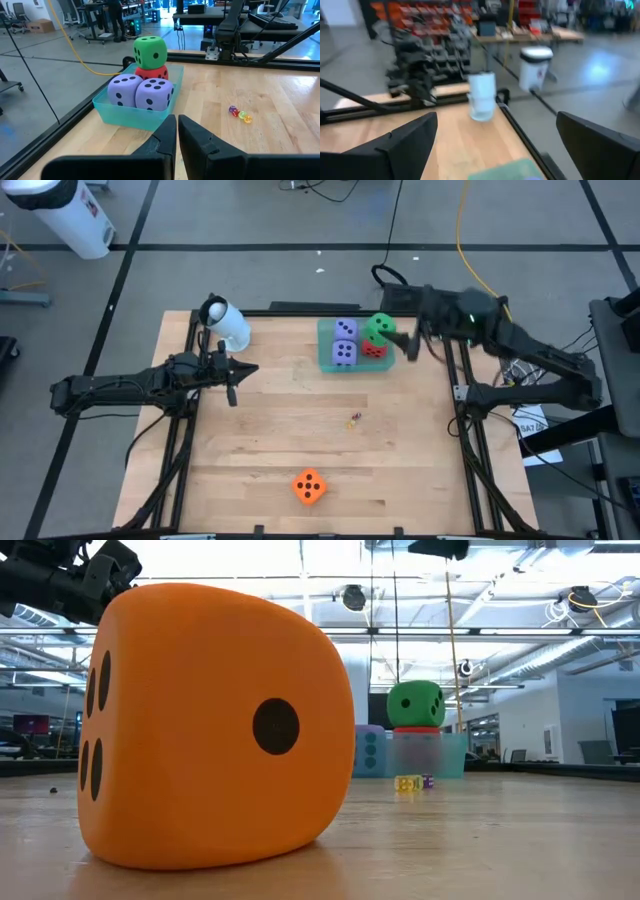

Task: Pick & Place Dice
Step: Put the large orange die into the bin

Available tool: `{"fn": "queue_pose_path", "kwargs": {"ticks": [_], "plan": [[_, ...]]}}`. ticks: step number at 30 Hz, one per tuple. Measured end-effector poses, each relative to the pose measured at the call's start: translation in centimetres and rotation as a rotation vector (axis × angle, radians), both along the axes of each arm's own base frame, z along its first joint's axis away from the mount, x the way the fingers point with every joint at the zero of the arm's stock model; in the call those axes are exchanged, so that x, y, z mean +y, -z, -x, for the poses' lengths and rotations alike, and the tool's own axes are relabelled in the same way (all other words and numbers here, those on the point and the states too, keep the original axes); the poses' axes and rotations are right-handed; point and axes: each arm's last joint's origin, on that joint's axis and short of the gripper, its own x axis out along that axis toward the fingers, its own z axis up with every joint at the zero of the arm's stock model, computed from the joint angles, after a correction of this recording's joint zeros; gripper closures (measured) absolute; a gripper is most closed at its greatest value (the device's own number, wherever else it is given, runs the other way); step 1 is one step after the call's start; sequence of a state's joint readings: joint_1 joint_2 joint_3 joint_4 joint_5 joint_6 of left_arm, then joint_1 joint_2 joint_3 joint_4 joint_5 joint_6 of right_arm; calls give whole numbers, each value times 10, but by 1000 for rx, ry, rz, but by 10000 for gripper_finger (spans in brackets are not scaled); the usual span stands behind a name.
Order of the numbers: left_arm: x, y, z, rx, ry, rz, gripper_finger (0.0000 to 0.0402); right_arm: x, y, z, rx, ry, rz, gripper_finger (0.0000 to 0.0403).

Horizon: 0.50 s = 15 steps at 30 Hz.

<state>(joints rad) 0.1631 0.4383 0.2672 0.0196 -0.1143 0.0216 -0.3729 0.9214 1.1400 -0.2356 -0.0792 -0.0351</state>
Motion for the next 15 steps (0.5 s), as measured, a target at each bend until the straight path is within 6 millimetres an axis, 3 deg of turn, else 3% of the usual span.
{"fn": "queue_pose_path", "kwargs": {"ticks": [6, 15], "plan": [[0, 0, 0, 0, 0, 0, 371, 20, 56, 22, -140, -1, 31, 7], [0, 0, 0, 0, 0, 0, 371, 22, 147, 26, -177, -5, 35, 8]]}}
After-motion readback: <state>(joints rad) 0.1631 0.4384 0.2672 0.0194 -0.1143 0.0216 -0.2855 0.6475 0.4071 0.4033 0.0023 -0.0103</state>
